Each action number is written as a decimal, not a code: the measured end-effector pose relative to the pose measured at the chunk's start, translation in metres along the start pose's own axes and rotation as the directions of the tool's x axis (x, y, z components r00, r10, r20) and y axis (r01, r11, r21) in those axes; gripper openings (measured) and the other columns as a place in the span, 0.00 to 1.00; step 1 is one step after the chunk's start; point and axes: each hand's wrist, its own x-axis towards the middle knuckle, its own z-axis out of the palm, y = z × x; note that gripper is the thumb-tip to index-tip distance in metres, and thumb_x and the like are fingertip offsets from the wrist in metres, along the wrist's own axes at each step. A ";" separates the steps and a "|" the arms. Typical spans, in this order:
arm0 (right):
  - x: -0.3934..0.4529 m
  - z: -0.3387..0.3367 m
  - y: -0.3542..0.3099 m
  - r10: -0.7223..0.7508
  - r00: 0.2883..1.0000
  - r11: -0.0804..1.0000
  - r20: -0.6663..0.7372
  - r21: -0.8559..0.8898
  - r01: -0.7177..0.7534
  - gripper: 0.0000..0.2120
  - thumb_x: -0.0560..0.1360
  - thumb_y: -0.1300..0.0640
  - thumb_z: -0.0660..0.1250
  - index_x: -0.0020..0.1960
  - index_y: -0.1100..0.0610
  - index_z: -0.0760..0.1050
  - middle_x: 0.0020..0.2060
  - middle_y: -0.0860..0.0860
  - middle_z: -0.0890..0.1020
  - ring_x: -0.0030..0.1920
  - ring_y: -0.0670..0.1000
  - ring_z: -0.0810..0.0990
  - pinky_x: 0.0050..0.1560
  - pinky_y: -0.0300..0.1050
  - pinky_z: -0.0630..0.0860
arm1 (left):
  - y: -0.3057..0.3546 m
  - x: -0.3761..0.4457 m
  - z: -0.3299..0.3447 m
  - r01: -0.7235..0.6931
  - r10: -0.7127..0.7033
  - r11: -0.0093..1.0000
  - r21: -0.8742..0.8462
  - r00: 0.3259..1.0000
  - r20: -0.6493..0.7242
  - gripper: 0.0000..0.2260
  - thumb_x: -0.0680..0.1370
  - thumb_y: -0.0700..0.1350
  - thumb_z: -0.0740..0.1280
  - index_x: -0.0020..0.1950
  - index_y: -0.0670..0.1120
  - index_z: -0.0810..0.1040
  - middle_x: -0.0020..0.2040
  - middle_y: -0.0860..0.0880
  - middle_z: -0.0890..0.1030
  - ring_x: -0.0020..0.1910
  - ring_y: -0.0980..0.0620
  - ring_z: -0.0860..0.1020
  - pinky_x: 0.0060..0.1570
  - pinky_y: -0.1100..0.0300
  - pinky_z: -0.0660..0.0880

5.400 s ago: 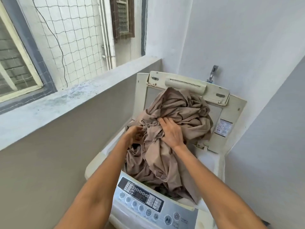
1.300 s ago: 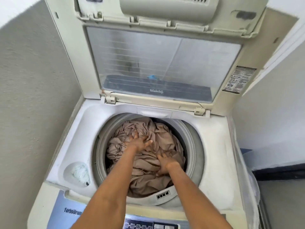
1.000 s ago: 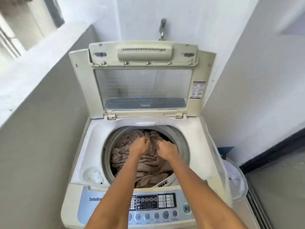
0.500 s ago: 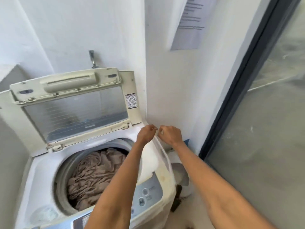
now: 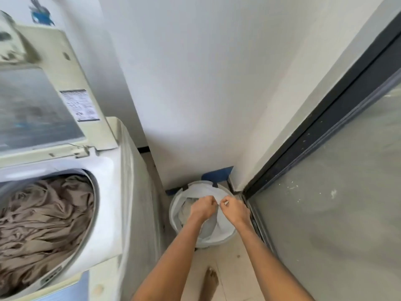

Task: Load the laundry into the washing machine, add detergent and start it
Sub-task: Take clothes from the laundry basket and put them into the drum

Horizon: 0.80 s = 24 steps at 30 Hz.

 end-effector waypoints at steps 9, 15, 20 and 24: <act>0.121 0.161 0.071 0.153 0.961 0.972 0.231 0.140 -0.189 0.10 0.78 0.52 0.60 0.51 0.53 0.79 0.50 0.53 0.83 0.53 0.56 0.79 0.47 0.45 0.73 | -0.089 0.123 0.124 0.292 -0.287 0.951 -0.098 0.956 0.059 0.14 0.79 0.42 0.56 0.60 0.43 0.76 0.61 0.43 0.78 0.60 0.43 0.76 0.56 0.53 0.74; 0.210 0.306 0.123 0.312 0.918 0.877 0.243 0.299 -0.377 0.11 0.76 0.54 0.65 0.50 0.60 0.80 0.50 0.59 0.82 0.54 0.60 0.79 0.47 0.47 0.74 | -0.174 0.237 0.231 0.472 -0.495 0.835 -0.281 0.869 -0.012 0.12 0.79 0.44 0.58 0.55 0.43 0.79 0.57 0.42 0.81 0.56 0.43 0.78 0.54 0.54 0.75; 0.298 0.389 0.154 0.293 0.937 0.884 0.189 0.319 -0.341 0.13 0.78 0.54 0.61 0.54 0.59 0.80 0.55 0.59 0.82 0.56 0.60 0.78 0.48 0.46 0.74 | -0.224 0.336 0.284 0.490 -0.548 0.785 -0.378 0.835 -0.055 0.11 0.78 0.42 0.60 0.56 0.47 0.79 0.60 0.44 0.80 0.59 0.44 0.76 0.55 0.57 0.73; 0.355 0.436 0.166 0.199 0.969 0.926 0.148 0.295 -0.235 0.12 0.79 0.54 0.61 0.54 0.58 0.80 0.55 0.58 0.82 0.56 0.58 0.79 0.50 0.44 0.73 | -0.254 0.397 0.304 0.451 -0.533 0.783 -0.428 0.842 -0.089 0.14 0.79 0.41 0.59 0.62 0.45 0.76 0.64 0.44 0.77 0.63 0.44 0.74 0.59 0.58 0.70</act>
